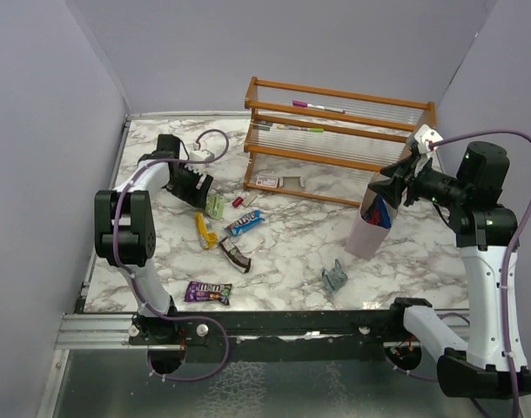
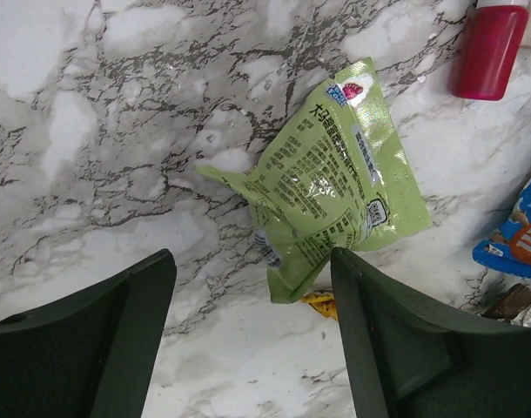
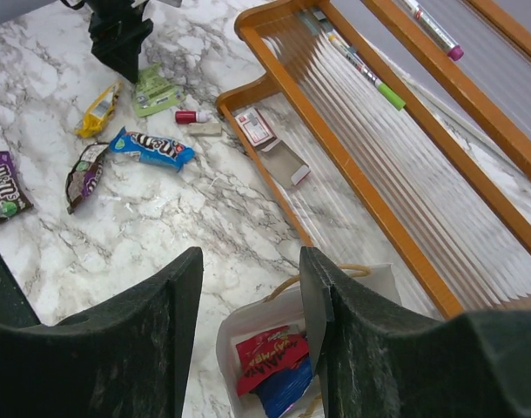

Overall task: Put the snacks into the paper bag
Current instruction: Pick up the snack from the center of the board.

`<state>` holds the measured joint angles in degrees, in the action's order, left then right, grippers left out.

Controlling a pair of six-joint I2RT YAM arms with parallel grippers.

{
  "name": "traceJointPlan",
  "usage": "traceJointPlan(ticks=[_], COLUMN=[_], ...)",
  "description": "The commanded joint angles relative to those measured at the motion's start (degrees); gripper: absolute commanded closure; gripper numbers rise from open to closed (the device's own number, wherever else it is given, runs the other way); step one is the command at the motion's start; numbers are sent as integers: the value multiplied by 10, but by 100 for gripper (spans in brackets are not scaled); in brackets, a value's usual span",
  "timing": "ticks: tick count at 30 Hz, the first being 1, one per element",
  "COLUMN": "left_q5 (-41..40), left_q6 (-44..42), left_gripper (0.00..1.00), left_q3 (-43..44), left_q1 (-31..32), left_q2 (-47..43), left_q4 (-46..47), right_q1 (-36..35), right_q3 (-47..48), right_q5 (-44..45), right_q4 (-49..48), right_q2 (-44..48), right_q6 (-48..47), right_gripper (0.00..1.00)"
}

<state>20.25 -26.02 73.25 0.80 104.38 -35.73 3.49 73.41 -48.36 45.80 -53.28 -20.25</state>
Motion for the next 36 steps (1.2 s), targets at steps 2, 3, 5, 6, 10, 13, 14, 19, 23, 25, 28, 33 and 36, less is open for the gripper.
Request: traceJointPlan(ticks=[2, 3, 5, 6, 10, 13, 14, 19, 23, 25, 28, 33, 36], left_q5=[55, 60, 69, 76, 94, 110, 114, 124, 116, 123, 141, 172, 195], left_q6=[1, 0, 1, 0, 0, -3, -5, -11, -18, -21, -29, -21, -2], left_gripper=[30, 33, 38, 41, 51, 60, 62, 80, 90, 94, 100, 100, 100], left_q3=[25, 27, 31, 32, 26, 24, 22, 24, 36, 41, 68, 106, 121], left_q1=[-9, -9, -10, -10, -11, -11, -11, -11, -11, -11, -10, -5, 5], left_q2=[32, 38, 52, 57, 69, 72, 71, 69, 61, 53, 36, -4, -37], left_q4=[-23, -23, -26, -29, -24, -28, -25, -28, -35, -50, -72, -98, -95], right_q1=[4, 4, 4, 4, 4, 4, 4, 4, 4, 4, 4, 4, 4], right_q3=[-11, -10, -10, -10, -9, -14, -15, -17, -8, -4, 5, 23, 37], right_q5=[-13, -14, -17, -18, -16, -15, -14, -14, -17, -26, -38, -48, -66], right_q4=[-17, -17, -18, -19, -17, -18, -18, -18, -16, -16, -18, -22, -31], right_q2=[0, -1, -2, -3, -3, -2, -2, -3, -6, -8, -15, -35, -46], right_q6=[3, 4, 7, 8, 8, 9, 8, 9, 9, 12, 18, 41, 58], right_gripper=[51, 51, 51, 51, 51, 51, 51, 50, 50, 50, 50, 50, 50])
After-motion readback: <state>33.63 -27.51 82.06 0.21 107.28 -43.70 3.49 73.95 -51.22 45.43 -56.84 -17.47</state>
